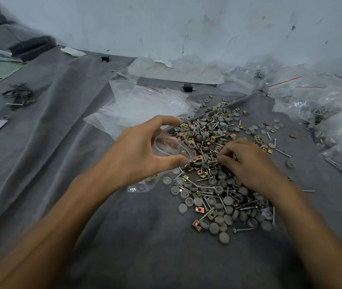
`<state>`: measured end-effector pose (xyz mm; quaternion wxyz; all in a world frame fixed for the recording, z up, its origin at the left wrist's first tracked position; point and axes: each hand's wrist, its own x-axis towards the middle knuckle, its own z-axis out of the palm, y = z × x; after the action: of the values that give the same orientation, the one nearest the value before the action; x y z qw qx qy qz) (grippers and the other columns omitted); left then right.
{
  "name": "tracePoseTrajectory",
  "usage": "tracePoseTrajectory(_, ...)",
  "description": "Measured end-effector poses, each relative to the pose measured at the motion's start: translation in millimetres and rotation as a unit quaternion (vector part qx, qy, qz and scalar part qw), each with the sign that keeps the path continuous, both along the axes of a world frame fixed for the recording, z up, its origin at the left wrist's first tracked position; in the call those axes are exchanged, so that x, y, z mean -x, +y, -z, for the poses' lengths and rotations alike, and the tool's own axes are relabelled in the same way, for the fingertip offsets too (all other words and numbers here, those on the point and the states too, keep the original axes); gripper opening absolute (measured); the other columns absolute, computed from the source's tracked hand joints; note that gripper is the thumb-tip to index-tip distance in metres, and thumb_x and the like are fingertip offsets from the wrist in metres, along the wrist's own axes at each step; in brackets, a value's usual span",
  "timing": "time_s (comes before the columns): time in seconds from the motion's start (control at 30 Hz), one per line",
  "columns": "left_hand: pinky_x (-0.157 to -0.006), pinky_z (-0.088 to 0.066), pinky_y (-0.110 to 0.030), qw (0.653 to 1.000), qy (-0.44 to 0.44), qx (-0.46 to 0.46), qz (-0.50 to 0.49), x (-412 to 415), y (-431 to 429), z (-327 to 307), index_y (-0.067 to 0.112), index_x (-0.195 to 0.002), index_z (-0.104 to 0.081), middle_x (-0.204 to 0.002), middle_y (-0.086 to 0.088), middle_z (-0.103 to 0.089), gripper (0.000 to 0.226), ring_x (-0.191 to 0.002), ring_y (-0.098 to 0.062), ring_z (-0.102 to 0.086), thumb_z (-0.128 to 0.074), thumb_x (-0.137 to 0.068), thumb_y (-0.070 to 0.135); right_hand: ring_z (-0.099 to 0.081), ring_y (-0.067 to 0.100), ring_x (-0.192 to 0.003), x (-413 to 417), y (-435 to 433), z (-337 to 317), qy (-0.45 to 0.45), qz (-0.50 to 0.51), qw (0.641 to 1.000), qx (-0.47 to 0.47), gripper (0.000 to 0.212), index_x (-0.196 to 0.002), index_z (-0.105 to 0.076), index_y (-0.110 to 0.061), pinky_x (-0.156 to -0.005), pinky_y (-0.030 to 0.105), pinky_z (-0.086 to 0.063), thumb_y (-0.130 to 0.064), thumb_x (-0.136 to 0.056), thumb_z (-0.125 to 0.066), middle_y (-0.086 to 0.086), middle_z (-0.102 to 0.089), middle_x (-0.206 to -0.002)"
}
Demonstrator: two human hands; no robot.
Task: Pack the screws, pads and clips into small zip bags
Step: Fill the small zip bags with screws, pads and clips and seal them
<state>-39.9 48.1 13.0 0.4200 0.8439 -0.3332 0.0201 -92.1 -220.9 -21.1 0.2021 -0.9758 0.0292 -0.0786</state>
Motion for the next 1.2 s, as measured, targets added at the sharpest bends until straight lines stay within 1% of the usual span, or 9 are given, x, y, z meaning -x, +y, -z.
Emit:
tracePoseTrajectory(0.13,-0.098,-0.053,-0.035,1.000,-0.020,-0.023,0.007,2.4,-2.0,4.4,0.047,-0.132,-0.050,-0.107,0.023,-0.072,0.077,-0.105,0.007,-0.064,-0.077,-0.064,0.070,-0.051,0.010,-0.090,2.0,-5.5,-1.1,-0.061,0.011,0.998,-0.026,0.019,-0.090,-0.064,-0.026,-0.075,0.032,-0.040,-0.041,-0.100,-0.057,-0.012,-0.052,-0.095)
tracePoseTrajectory(0.3,-0.100,-0.051,-0.038,0.995,-0.050,-0.084,0.013,5.0,-8.0,8.5,0.054,-0.136,-0.038,-0.120,0.027,-0.065,0.085,-0.111,0.006,-0.057,-0.064,-0.062,0.086,-0.048,0.001,-0.076,4.8,-2.2,-6.8,-0.151,0.027,0.987,-0.051,0.026,-0.082,-0.058,-0.024,-0.063,0.017,-0.035,-0.042,-0.101,-0.055,-0.012,-0.053,-0.081)
tracePoseTrajectory(0.47,-0.102,-0.048,-0.040,0.988,-0.081,-0.133,0.019,7.5,-12.6,13.1,0.052,-0.141,-0.031,-0.135,0.021,-0.059,0.092,-0.121,-0.002,-0.052,-0.055,-0.062,0.093,-0.044,0.008,-0.055,11.3,16.5,-15.9,-0.151,-0.007,0.921,-0.359,0.019,-0.084,-0.073,-0.030,-0.052,0.018,-0.039,-0.044,-0.094,-0.067,-0.013,-0.050,-0.057)
tracePoseTrajectory(0.57,-0.103,-0.047,-0.040,0.987,-0.085,-0.137,0.021,7.9,-14.4,13.7,0.050,-0.143,-0.032,-0.135,0.019,-0.059,0.093,-0.123,-0.004,-0.052,-0.053,-0.063,0.094,-0.042,0.004,-0.051,13.8,34.6,-16.4,-0.155,-0.052,0.909,-0.384,0.015,-0.086,-0.076,-0.031,-0.048,0.015,-0.037,-0.045,-0.089,-0.071,-0.012,-0.051,-0.055)
tracePoseTrajectory(0.67,-0.096,-0.046,-0.034,0.986,-0.100,-0.132,0.015,7.7,-14.4,14.8,0.051,-0.141,-0.033,-0.132,0.019,-0.061,0.089,-0.120,-0.005,-0.054,-0.053,-0.064,0.092,-0.050,0.006,-0.054,12.9,45.4,-13.4,-0.117,-0.107,0.924,-0.347,0.014,-0.087,-0.078,-0.029,-0.050,0.020,-0.043,-0.042,-0.089,-0.072,-0.005,-0.062,-0.061)
tracePoseTrajectory(0.77,-0.092,-0.047,-0.033,0.986,-0.105,-0.129,0.006,6.0,-13.2,15.5,0.052,-0.140,-0.034,-0.129,0.019,-0.063,0.086,-0.117,-0.005,-0.056,-0.053,-0.065,0.091,-0.060,0.028,-0.064,12.7,44.0,-12.7,-0.064,-0.142,0.939,-0.308,0.014,-0.090,-0.078,-0.030,-0.059,0.040,-0.050,-0.042,-0.092,-0.071,0.005,-0.070,-0.072)
tracePoseTrajectory(0.9,-0.084,-0.042,-0.028,0.987,-0.105,-0.120,0.002,4.9,-11.8,14.8,0.053,-0.139,-0.035,-0.123,0.022,-0.064,0.085,-0.105,0.005,-0.049,-0.051,-0.065,0.092,-0.045,0.000,-0.052,15.4,29.0,-12.4,-0.078,-0.123,0.944,-0.297,0.016,-0.087,-0.077,-0.029,-0.049,0.015,-0.035,-0.042,-0.094,-0.069,-0.011,-0.058,-0.059)
tracePoseTrajectory(1.03,-0.086,-0.043,-0.029,0.988,-0.103,-0.112,0.004,5.0,-10.5,13.6,0.054,-0.138,-0.036,-0.121,0.024,-0.064,0.081,-0.109,0.003,-0.052,-0.056,-0.067,0.088,-0.054,0.000,-0.066,18.1,17.5,-11.8,-0.002,-0.110,0.988,-0.109,0.012,-0.087,-0.074,-0.034,-0.058,0.015,-0.038,-0.045,-0.087,-0.075,-0.013,-0.062,-0.074)
tracePoseTrajectory(1.2,-0.084,-0.040,-0.028,0.988,-0.104,-0.117,0.000,5.3,-10.9,13.9,0.054,-0.138,-0.035,-0.123,0.022,-0.064,0.080,-0.107,0.003,-0.049,-0.059,-0.068,0.084,-0.046,0.003,-0.095,21.6,18.2,-8.1,0.094,-0.148,0.983,0.058,0.033,-0.103,-0.072,-0.036,-0.082,0.029,-0.043,-0.062,-0.083,-0.068,-0.018,-0.052,-0.094)
